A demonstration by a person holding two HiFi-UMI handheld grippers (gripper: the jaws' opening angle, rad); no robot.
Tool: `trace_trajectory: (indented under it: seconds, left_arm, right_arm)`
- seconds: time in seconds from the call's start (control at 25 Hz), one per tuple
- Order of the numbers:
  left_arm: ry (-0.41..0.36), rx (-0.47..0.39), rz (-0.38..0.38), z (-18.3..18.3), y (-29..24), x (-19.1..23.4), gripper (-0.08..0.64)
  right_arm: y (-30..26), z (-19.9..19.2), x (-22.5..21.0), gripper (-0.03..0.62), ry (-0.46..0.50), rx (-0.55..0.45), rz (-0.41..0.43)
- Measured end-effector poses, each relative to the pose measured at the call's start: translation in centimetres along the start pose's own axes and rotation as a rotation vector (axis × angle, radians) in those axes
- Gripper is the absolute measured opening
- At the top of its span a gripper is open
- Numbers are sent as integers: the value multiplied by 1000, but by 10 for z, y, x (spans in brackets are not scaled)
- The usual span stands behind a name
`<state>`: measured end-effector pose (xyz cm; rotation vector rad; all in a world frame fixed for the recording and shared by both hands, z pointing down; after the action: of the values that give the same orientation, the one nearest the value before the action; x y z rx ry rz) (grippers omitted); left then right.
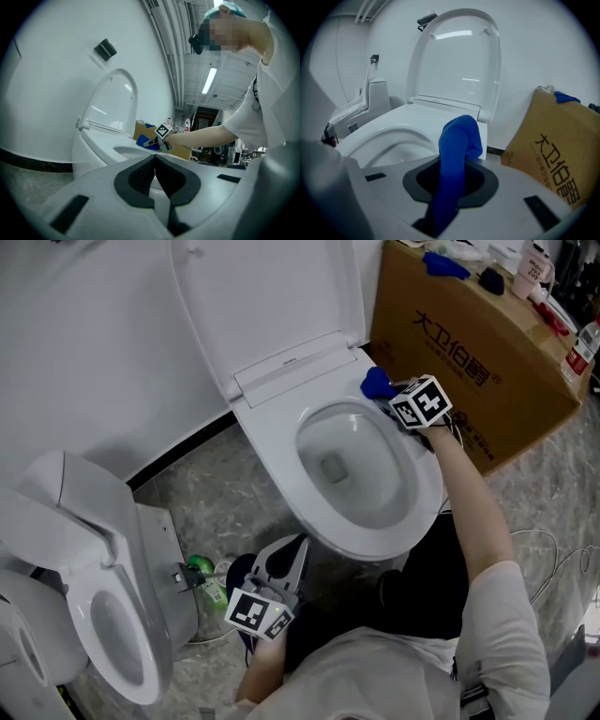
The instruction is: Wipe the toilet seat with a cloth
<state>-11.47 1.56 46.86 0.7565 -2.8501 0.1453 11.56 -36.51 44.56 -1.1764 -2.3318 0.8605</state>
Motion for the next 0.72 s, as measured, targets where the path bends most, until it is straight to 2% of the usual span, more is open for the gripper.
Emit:
trace_trajectory:
  seconds: [0.16, 0.48, 0.72]
  left_arm:
    - [4, 19, 28, -5, 2, 2, 5]
    - [-5, 36, -4, -9, 0, -10, 5]
    - [-28, 22, -6, -6, 7, -12, 5]
  right_arm:
    - [-10, 7, -3, 55, 4, -6, -18]
    - [-12, 8, 1, 55, 42, -21, -50]
    - [-12, 7, -2, 57, 23, -15, -28]
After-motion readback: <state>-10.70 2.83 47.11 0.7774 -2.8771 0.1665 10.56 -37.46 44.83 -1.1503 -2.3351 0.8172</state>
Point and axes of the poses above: the fingertips, and each gripper's own axes: y backward along the fingers, x to its left, z out of its top, the point moved 10 cm from there along y, backward along the fingers, and after that the axes turned 3 degrees about -y, right-handed, at the moved point
